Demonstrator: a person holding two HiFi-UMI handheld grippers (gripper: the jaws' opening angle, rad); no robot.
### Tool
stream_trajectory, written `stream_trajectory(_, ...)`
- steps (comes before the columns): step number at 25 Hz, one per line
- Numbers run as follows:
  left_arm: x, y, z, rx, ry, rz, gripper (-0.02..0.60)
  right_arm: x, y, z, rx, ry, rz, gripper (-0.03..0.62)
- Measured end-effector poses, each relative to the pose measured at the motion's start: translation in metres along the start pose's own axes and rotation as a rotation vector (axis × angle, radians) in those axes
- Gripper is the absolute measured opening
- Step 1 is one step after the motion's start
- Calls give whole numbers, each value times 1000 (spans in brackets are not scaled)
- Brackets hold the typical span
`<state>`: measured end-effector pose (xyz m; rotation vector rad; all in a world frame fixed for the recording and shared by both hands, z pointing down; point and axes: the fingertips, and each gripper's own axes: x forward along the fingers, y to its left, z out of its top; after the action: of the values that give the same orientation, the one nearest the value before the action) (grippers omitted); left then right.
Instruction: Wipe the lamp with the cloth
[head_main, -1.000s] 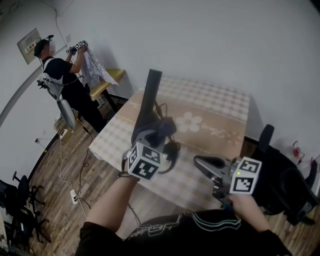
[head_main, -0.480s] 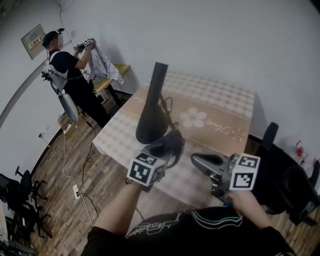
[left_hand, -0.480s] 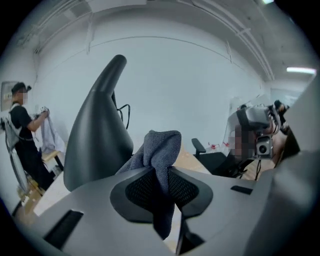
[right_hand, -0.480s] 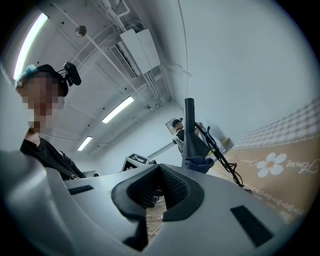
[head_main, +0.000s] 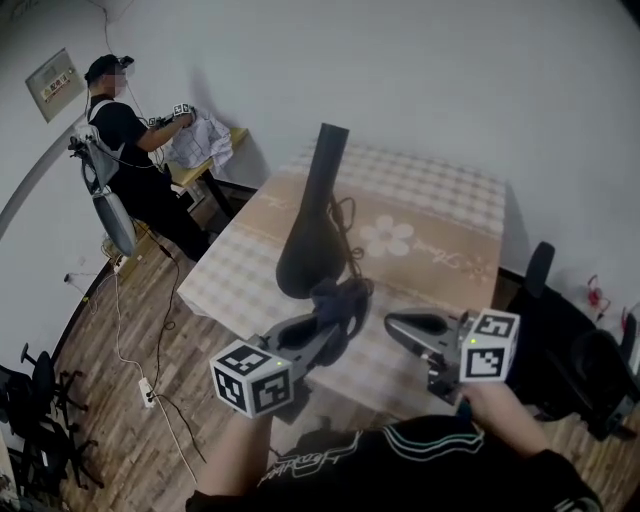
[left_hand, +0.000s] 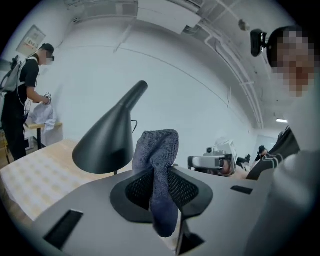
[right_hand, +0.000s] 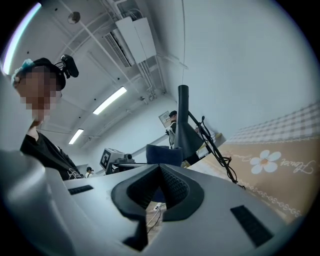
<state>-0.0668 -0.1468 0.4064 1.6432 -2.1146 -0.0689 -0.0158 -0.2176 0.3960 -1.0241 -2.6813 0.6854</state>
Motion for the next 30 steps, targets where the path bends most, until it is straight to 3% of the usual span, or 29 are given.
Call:
stream_trajectory(7, -34, 15, 25, -6, -62, -105, 71, 30, -6, 5, 5, -22, -67, 11)
stream_trajectory(13, -47, 43, 43, 36, -34, -197, 71, 56, -5, 13, 25, -102, -149, 11)
stream_trajectory(22, -59, 73, 70, 133, -16, -420, 71, 81, -2, 16, 12, -218, -364, 11)
stream_trajectory(30, -68, 100, 98, 273, -49, -504, 71, 95, 16, -1, 17, -274, -555, 11)
